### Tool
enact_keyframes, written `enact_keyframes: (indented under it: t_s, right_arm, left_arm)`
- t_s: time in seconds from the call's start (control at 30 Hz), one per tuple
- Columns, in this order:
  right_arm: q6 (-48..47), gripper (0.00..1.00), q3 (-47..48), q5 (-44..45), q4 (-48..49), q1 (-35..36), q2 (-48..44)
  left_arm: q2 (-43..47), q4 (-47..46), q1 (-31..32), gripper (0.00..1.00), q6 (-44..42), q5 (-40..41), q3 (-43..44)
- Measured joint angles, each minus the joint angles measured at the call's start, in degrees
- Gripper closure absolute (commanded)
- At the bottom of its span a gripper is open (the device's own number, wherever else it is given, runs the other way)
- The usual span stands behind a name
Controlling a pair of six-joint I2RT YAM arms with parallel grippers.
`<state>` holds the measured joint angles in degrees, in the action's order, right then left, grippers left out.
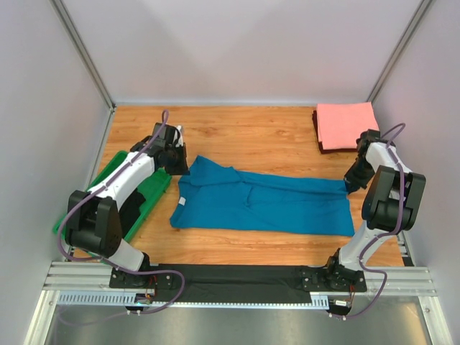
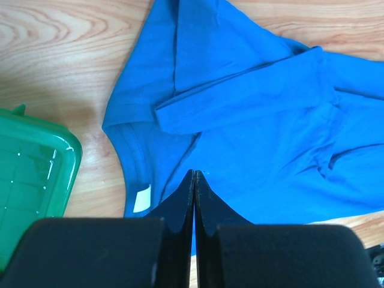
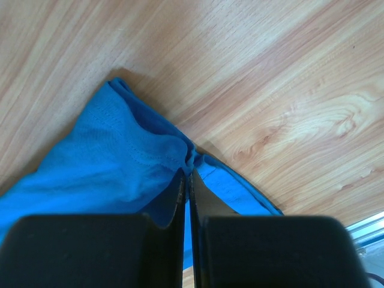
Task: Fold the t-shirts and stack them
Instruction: Fold the tshirt
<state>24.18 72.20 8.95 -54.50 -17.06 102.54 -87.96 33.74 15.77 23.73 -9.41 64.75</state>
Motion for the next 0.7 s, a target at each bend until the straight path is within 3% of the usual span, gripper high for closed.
enact_keyframes:
  t_s: [0.03, 0.1, 0.13, 0.2, 0.5, 0.7]
  right_arm:
    - [0.0, 0.97, -0.1, 0.0, 0.0, 0.0, 0.0]
    - [0.0, 0.91, -0.3, 0.1, -0.1, 0.0, 0.0]
    - [0.2, 0.89, -0.3, 0.3, -0.2, 0.0, 0.0]
    - [0.5, 0.84, -0.2, 1.1, -1.0, 0.0, 0.0]
    - [1.9, 0.76, 2.0, 0.9, -5.8, 2.6, -3.1]
    - [1.2, 0.74, 1.2, -6.1, -2.2, 7.4, -3.7]
  left_arm:
    - [0.5, 0.0, 0.1, 1.00, 0.0, -0.1, 0.0]
    - [1.3, -0.1, 0.3, 0.92, -0.1, -0.4, 0.1]
    - [1.4, 0.0, 0.5, 0.82, -0.3, -0.6, 0.3]
    - [0.8, 1.0, 1.1, 0.78, -0.7, -1.4, 1.9]
    - [-9.2, 3.4, 4.1, 0.75, -1.0, -4.0, 15.3]
    - [-11.6, 6.8, 5.2, 0.73, 0.0, -3.5, 16.8]
